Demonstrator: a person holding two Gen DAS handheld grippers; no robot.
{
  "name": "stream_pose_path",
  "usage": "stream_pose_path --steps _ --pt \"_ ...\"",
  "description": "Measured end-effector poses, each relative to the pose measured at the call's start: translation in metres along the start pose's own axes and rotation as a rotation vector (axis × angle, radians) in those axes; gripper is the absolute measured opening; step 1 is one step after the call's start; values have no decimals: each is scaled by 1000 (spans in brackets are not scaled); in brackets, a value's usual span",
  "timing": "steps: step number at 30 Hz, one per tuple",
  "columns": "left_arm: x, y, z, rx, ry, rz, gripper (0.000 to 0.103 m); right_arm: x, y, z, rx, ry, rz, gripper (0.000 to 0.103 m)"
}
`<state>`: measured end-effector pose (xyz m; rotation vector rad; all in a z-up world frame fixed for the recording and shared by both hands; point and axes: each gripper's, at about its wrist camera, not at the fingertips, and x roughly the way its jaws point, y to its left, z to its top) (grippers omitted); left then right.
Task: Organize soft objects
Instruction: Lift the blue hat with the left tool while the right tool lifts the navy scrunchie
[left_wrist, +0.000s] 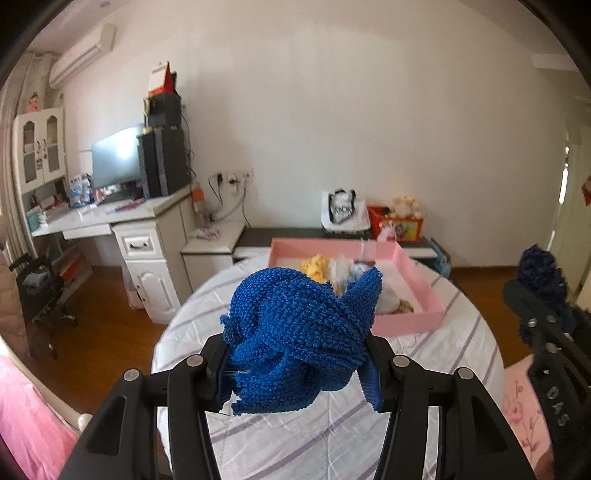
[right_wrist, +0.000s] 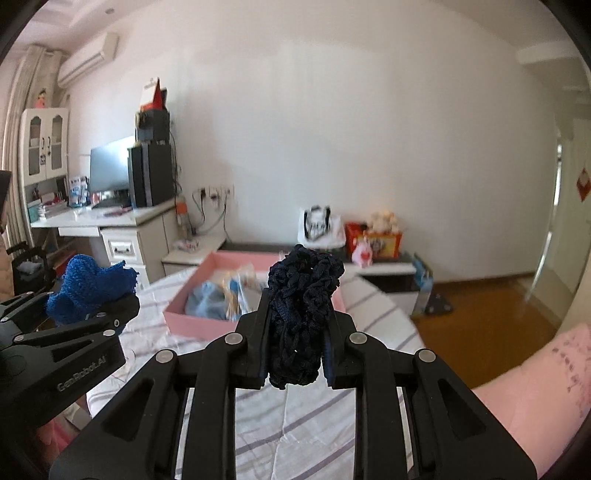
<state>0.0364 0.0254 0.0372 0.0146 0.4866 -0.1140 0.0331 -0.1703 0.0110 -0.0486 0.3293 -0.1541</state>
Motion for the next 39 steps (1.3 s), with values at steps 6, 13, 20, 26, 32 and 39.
stream_pose_path --steps 6,13,20,26,32,39 --pt "-38 6 -8 -12 -54 4 51 -28 3 7 19 -77 11 21" --pt "-84 12 -32 -29 -137 39 51 -44 6 9 7 -121 24 21" --pt "-115 10 -62 -29 -199 58 51 -59 3 8 -3 -155 27 21" --pt "-122 4 -83 -37 -218 74 51 -64 5 9 -8 -169 28 21" --pt "-119 -4 -93 -40 -211 76 51 -65 1 6 2 -166 28 21" --pt "-117 -10 -92 -38 -206 81 51 -61 1 6 3 -160 23 21"
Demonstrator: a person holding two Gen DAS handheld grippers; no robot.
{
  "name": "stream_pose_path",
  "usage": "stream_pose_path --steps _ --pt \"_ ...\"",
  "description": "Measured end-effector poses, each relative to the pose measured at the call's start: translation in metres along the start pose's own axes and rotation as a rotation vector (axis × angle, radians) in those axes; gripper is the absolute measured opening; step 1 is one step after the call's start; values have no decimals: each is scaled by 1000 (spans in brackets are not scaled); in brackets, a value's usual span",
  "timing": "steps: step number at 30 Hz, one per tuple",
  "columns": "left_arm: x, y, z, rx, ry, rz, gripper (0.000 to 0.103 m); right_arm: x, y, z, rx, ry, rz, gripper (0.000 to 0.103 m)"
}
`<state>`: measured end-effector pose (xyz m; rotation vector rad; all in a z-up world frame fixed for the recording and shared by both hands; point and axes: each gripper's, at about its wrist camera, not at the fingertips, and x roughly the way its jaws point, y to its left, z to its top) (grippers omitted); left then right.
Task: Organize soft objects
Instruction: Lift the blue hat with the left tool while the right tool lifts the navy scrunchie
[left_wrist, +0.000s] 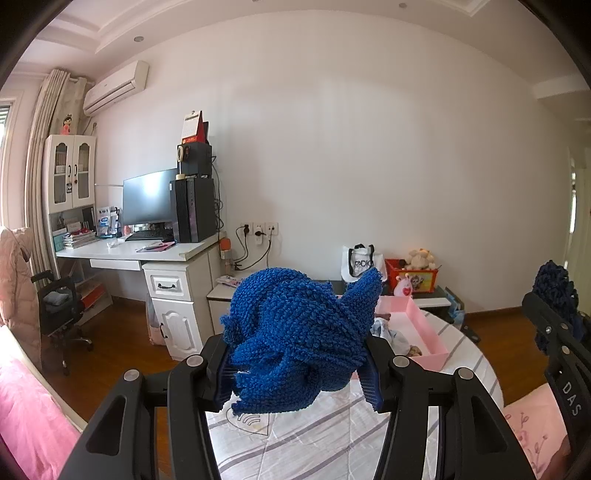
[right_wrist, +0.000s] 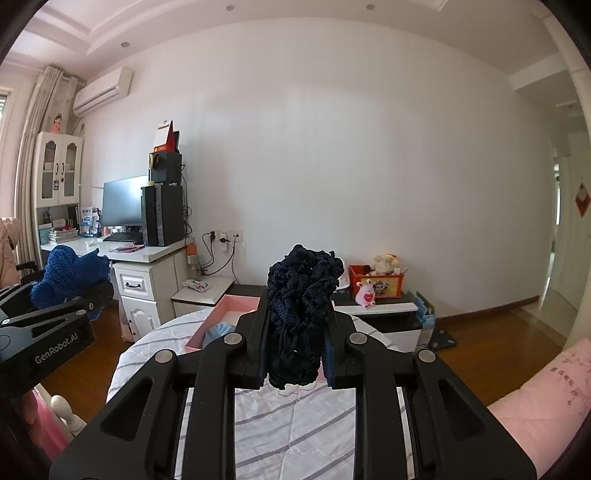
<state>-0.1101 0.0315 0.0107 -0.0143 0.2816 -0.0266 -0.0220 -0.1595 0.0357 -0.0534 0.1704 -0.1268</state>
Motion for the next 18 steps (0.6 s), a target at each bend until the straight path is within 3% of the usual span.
stream_pose_path --steps 18 --pt "58 10 35 11 97 0 51 26 0 -12 19 83 -7 21"
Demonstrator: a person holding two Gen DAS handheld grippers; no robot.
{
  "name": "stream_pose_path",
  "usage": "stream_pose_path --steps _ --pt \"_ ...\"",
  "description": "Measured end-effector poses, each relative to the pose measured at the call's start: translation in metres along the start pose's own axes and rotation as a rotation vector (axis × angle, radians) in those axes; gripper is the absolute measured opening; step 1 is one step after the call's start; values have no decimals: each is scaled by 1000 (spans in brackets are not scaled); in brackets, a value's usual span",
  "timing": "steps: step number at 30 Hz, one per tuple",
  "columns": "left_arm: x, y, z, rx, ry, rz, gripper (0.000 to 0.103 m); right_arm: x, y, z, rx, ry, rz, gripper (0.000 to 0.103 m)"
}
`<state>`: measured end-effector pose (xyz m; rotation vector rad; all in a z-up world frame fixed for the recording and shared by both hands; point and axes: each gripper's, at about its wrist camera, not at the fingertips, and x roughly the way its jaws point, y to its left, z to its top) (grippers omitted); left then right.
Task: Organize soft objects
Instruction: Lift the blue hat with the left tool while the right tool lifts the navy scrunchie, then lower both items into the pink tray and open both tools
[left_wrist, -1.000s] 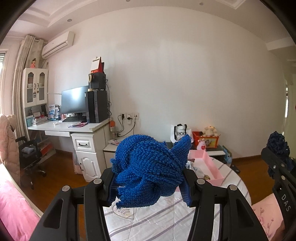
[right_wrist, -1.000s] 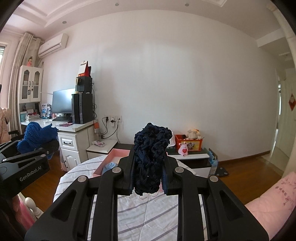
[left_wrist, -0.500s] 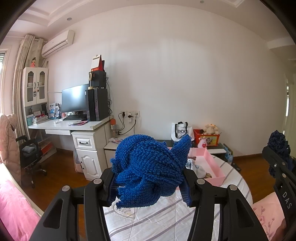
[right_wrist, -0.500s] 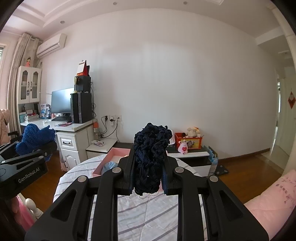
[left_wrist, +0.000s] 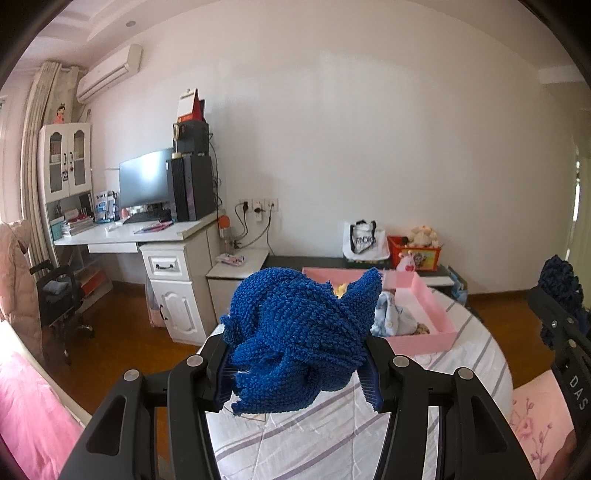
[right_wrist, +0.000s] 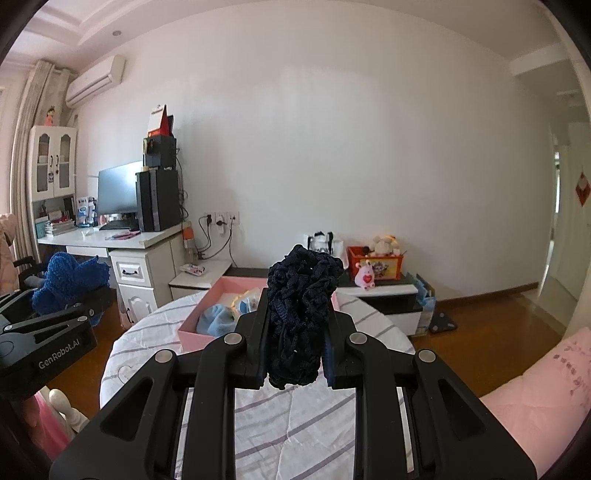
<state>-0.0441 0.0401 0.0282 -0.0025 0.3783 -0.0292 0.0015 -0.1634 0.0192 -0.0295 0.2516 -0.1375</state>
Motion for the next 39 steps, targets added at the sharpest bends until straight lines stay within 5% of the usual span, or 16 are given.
stream_pose_path --steps 9,22,39 --pt "45 3 13 14 105 -19 51 36 -8 -16 17 111 0 21" --pt "163 0 32 44 315 -34 51 122 -24 -45 57 312 6 21" --pt "321 -32 98 60 385 -51 51 211 -35 -30 71 390 -22 21"
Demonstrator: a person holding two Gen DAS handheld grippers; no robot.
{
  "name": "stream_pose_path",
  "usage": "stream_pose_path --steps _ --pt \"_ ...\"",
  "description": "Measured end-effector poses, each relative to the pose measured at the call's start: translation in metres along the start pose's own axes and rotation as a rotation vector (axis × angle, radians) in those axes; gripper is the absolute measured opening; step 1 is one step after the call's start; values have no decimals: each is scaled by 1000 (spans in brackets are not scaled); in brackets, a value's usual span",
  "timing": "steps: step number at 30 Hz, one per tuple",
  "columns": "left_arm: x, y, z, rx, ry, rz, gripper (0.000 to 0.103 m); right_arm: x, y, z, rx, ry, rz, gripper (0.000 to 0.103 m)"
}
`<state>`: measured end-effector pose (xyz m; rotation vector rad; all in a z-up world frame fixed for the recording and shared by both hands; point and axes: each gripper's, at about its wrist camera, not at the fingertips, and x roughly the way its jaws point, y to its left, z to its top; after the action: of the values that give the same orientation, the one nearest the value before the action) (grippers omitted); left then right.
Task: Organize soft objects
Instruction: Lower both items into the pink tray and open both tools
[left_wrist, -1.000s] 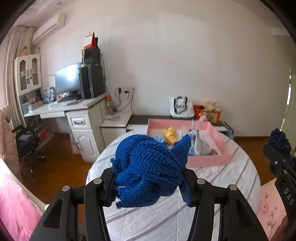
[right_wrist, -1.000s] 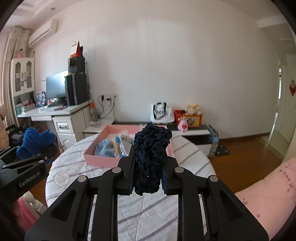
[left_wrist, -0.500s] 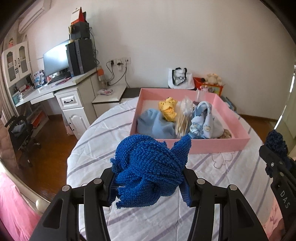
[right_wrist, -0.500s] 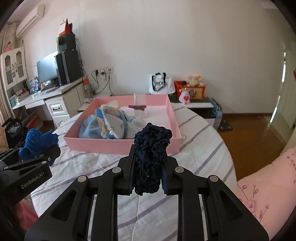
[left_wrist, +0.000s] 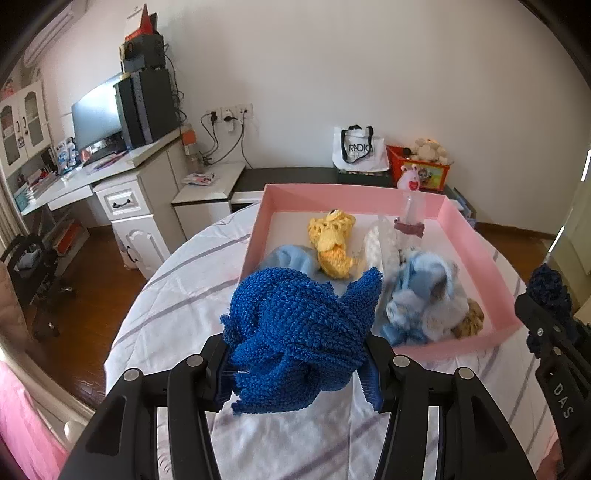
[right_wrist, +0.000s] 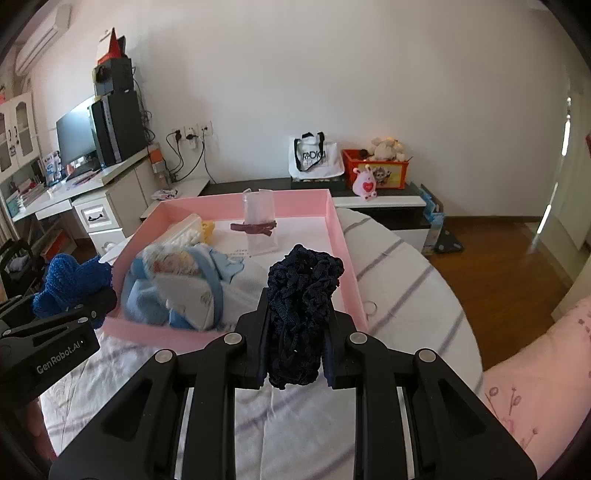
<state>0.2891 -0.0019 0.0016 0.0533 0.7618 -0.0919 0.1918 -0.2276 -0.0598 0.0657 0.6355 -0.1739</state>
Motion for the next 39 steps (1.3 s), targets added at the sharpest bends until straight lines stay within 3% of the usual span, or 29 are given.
stream_pose_path --steps 12,19,26,31,36,39 --pt "106 12 62 -20 98 -36 51 67 20 24 -33 85 6 21" --pt "166 17 85 11 170 -43 54 88 31 24 -84 111 -37 21" --pt "191 4 95 68 144 0 62 93 32 24 -82 113 -29 21" --pt "202 -4 95 71 139 -3 66 93 25 24 -59 112 -45 36" --pt "187 0 74 52 128 -22 70 92 19 26 -54 108 -89 59" --pt "167 8 61 45 114 -28 74 91 15 26 -43 109 -97 64"
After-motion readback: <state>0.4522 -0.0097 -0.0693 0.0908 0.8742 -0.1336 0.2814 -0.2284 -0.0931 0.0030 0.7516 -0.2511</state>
